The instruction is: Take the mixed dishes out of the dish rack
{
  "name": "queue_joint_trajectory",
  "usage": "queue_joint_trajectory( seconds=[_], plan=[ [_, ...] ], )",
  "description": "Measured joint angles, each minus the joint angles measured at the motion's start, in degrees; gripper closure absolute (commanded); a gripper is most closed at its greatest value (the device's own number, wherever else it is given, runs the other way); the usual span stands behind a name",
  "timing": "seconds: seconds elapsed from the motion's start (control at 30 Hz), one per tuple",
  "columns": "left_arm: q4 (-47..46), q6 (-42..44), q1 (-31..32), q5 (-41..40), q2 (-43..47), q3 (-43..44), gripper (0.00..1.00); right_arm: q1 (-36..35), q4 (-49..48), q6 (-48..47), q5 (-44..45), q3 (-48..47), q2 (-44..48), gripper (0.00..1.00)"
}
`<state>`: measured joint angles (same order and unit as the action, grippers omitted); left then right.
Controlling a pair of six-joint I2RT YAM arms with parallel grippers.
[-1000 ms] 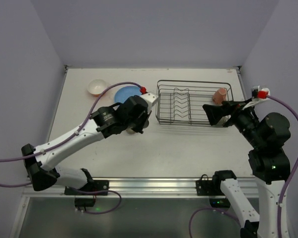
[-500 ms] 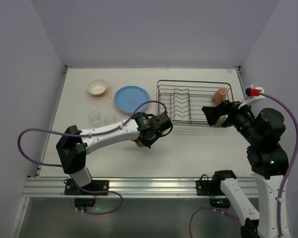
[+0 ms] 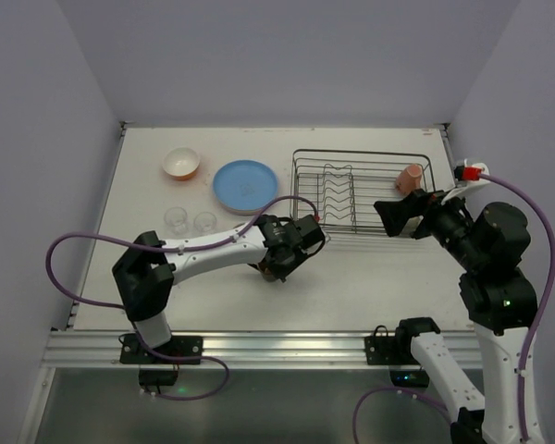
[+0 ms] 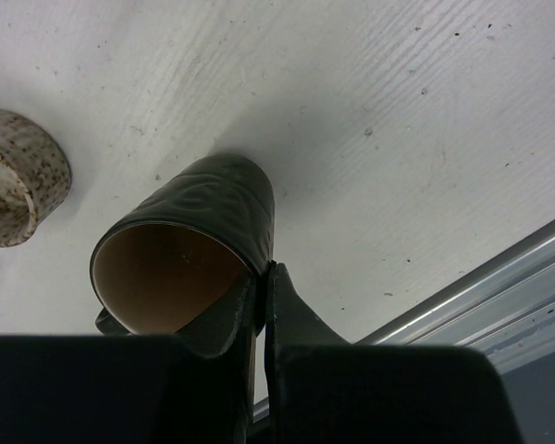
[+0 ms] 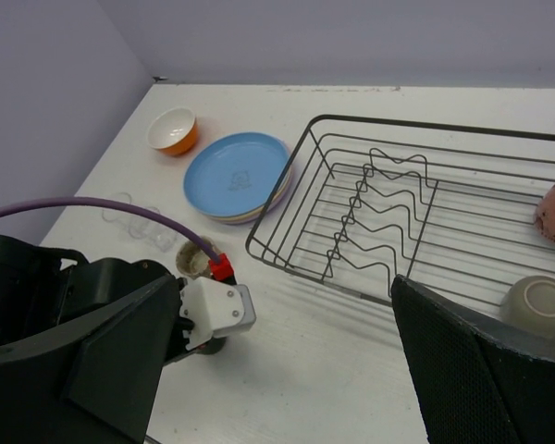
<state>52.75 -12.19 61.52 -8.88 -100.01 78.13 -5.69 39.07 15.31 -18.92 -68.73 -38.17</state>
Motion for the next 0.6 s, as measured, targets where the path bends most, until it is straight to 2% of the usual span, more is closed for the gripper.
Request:
queue_joint_trajectory(
  seconds=[0.37,0.4,0.43,0.5,0.6],
  plan=[
    [-2.67,0.9,-2.71,0.55,-1.36,-2.43,1.0,-0.7,0.11,-0.04,0.0,0.66,0.44,0.01],
    [-2.84,0.9,-2.8,0.55,-1.36,-2.49,0.98,-0.7,0.11,-0.07,0.0,0.68,0.44,0.01],
    [-2.95,0.9,-2.89,0.57,-1.36,-2.51,0.9,-0.7,0.09,-0.07,0.0,0.72,0.44,0.01],
    [-3.1,0.98,-3.02,0.57,-1.36,-2.51,0.82,-0.7,0.11,-0.07,0.0,0.79,0.44,0.01],
    [-3.58,1.11,-3.17,0.48,-1.36,-2.78,0.66,-0.81,0.24,-0.22,0.28,0.83,0.35,0.01]
  ],
)
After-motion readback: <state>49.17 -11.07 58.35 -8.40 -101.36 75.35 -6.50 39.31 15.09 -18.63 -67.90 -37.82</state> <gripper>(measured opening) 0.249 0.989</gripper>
